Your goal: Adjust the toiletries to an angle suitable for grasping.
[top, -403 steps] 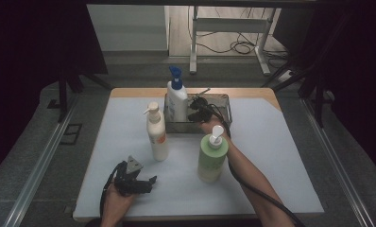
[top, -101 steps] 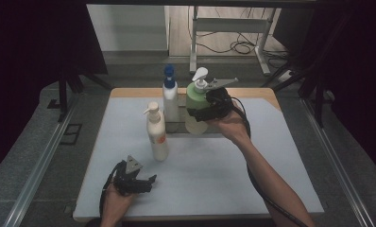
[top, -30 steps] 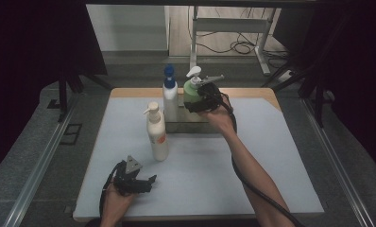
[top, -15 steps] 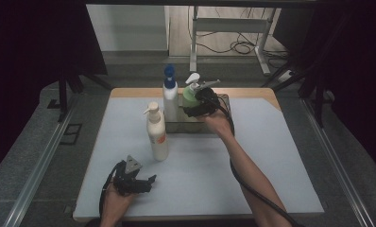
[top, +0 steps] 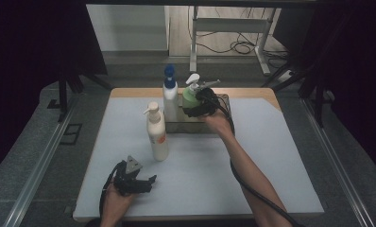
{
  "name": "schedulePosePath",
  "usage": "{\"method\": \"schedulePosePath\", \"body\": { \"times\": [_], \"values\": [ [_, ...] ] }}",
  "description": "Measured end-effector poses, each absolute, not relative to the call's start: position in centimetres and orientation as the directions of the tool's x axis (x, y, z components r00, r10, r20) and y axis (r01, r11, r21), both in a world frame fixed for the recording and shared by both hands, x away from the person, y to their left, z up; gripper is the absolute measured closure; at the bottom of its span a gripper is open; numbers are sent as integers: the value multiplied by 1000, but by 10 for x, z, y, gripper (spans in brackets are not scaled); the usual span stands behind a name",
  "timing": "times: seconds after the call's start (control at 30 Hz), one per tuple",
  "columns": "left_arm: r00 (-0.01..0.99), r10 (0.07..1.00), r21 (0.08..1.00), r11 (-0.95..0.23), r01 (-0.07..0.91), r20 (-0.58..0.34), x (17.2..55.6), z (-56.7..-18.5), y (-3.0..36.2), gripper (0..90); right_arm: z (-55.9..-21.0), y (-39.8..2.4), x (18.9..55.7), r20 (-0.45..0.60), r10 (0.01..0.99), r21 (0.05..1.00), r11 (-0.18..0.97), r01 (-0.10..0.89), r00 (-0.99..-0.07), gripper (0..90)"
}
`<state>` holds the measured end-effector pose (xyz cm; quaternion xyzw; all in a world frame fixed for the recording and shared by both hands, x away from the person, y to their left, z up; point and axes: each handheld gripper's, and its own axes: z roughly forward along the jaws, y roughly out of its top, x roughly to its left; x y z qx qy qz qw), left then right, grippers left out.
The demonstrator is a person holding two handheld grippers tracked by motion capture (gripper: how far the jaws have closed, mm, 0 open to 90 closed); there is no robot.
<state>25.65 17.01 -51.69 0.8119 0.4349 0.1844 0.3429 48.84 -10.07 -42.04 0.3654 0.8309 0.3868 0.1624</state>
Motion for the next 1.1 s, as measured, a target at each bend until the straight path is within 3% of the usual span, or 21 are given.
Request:
{"method": "schedulePosePath", "body": {
  "times": [0.17, 0.33, 0.77, 0.9, 1.1],
  "values": [
    [555, 832, 716, -390, 579, 3, 257, -517, 170, 116, -421, -101, 489, 3, 723, 768, 441, 465, -691, 92],
    [556, 831, 715, -392, 579, 6, 257, -517, 170, 116, -419, -100, 486, -21, 703, 771, 464, 436, -711, 2],
    [563, 826, 710, -403, 578, 10, 257, -517, 169, 116, -416, -110, 470, -51, 694, 763, 491, 420, -719, 13],
    [560, 828, 712, -398, 579, 8, 257, -518, 168, 116, -412, -117, 465, -46, 692, 771, 483, 415, -720, 60],
    [560, 829, 714, -397, 578, 8, 257, -518, 167, 116, -408, -132, 458, -12, 696, 783, 453, 426, -718, 275]
  ]
}}
